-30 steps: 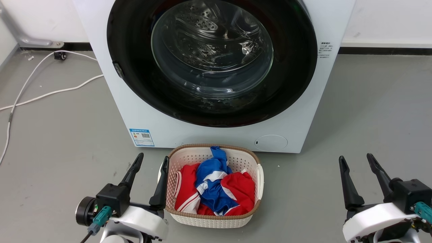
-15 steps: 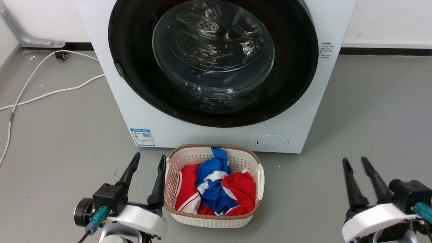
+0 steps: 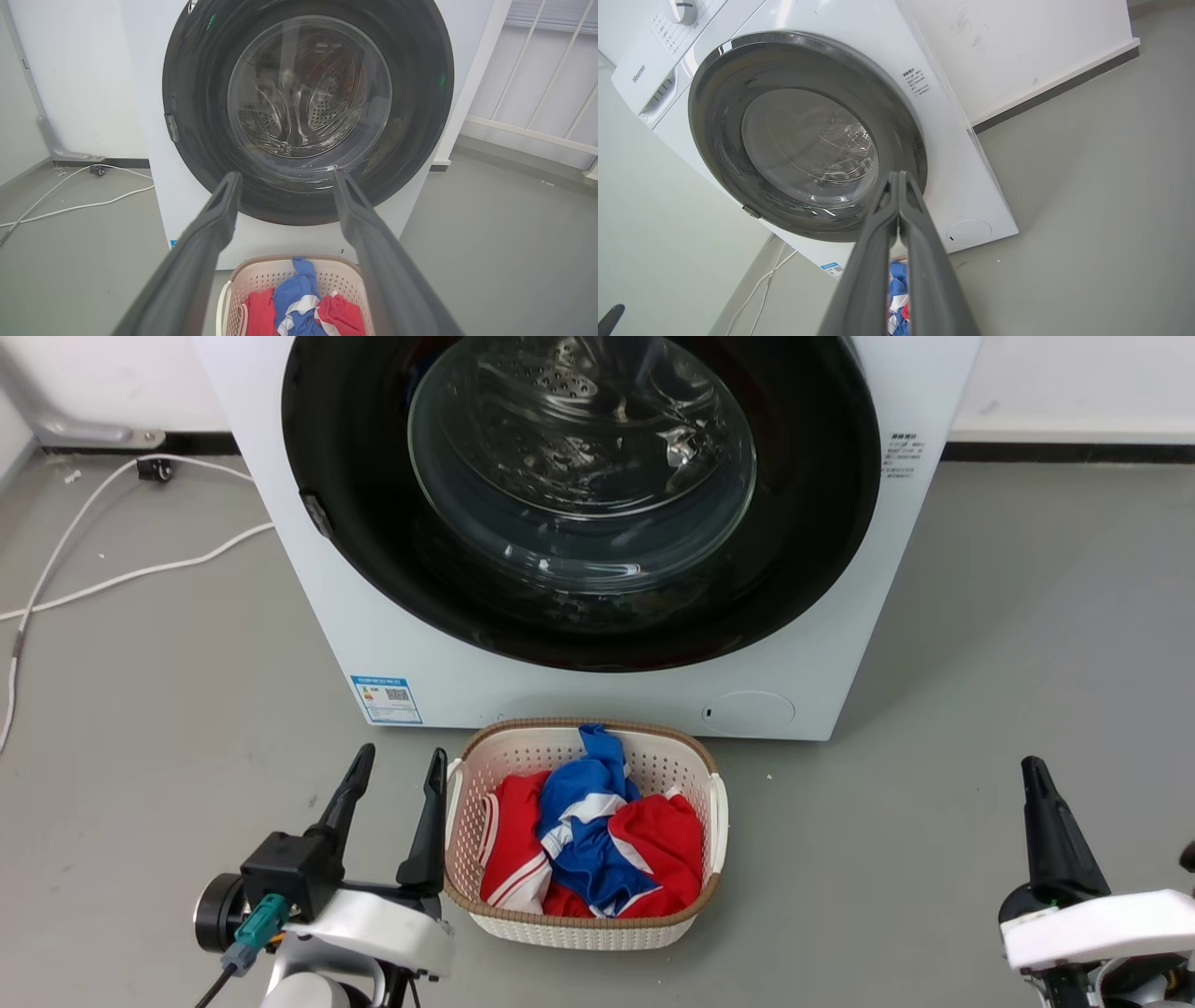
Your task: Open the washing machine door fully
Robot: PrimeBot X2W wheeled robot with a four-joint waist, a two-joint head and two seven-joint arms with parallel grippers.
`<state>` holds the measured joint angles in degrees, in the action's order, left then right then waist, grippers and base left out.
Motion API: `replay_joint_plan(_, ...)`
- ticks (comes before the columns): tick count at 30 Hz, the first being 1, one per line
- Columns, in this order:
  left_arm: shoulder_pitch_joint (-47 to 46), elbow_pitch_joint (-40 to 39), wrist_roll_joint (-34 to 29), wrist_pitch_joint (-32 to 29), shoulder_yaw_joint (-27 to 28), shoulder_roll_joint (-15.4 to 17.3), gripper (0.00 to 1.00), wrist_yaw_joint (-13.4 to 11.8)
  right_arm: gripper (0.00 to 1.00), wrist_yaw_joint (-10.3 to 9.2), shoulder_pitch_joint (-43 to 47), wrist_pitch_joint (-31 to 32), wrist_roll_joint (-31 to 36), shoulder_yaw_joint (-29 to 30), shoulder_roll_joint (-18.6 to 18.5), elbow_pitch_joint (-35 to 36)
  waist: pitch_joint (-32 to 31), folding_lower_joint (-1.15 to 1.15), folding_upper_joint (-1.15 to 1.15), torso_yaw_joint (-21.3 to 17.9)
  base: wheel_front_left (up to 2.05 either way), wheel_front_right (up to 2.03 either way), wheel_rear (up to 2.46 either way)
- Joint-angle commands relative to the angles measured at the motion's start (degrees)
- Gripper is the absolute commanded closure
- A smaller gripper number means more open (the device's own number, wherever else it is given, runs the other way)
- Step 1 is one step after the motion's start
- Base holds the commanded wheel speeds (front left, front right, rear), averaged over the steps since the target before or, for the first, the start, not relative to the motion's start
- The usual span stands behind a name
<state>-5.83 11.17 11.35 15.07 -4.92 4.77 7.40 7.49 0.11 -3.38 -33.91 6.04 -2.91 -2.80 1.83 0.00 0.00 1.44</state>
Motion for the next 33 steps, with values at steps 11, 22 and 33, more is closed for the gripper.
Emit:
replay_joint_plan(11,-3.2,-2.1,-0.1,0.1,1.5,-0.7,0.0,0.1,1.0,0.01,-7.3,2.7,-43.0,3.6,0.0,-4.6,5.1,0.0,0.0,-0.7,0.0,0.0,0.0)
replay_joint_plan(22,-7.5,-4.7,0.0,0.1,1.7,-1.2,0.0,0.1,1.0,0.01,-25.7,12.8,-55.3,10.9,-5.2,-17.5,13.7,0.0,0.0,-0.6,0.0,0.0,0.0)
replay_joint_plan(33,-12.8,-6.9,0.6,0.1,0.2,-1.2,0.0,0.1,1.0,0.01,-50.1,24.6,-58.7,5.2,-13.5,-36.1,21.6,0.0,0.0,1.5,0.0,0.0,0.0)
